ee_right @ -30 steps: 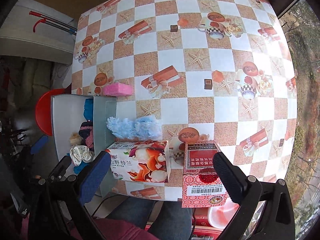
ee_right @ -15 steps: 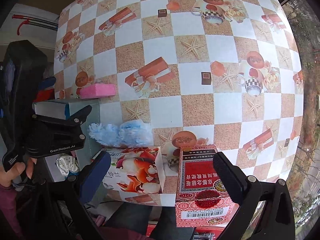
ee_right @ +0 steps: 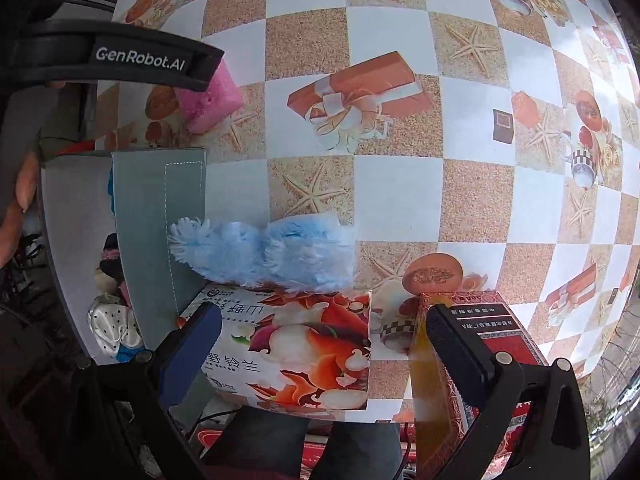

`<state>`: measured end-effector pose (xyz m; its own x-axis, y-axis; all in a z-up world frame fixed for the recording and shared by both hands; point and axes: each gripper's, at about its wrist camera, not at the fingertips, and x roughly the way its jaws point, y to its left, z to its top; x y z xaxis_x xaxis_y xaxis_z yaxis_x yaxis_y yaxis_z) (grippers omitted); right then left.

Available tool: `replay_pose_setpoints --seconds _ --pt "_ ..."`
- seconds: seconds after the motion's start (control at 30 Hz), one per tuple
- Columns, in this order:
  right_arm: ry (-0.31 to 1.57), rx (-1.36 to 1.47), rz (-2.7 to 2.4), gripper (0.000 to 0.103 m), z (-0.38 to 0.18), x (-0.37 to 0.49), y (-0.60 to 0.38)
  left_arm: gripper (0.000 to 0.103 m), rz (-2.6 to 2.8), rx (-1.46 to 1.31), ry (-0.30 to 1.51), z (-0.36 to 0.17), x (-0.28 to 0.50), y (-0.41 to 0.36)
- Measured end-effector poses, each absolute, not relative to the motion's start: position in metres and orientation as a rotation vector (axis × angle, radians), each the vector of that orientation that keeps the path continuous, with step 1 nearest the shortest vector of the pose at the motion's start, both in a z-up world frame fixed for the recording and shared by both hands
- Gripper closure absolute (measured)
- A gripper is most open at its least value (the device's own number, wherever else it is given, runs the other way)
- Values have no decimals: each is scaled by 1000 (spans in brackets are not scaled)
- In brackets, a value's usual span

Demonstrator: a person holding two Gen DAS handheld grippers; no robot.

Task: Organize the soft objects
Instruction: 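Grasp the pink foam sponge with the left tool while the right tool grasps the blue fluffy duster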

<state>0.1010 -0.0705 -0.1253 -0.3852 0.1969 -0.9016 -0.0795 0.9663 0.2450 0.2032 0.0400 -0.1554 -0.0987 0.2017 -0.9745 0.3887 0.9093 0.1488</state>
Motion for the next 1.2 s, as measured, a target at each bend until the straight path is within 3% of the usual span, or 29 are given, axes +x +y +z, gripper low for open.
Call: replay_pose_setpoints --seconds 0.33,0.73,1.03,1.2 --pt "1984 -18 262 0 -190 98 -50 0 -102 270 1876 -202 213 59" --pt "1855 274 161 0 -173 122 -93 0 -1 100 1917 -226 213 64" --pt "1835 115 215 1 -191 105 -55 0 2 3 1954 -240 221 71" --pt "1805 78 263 38 -182 100 -43 7 -22 27 1939 -240 218 69"
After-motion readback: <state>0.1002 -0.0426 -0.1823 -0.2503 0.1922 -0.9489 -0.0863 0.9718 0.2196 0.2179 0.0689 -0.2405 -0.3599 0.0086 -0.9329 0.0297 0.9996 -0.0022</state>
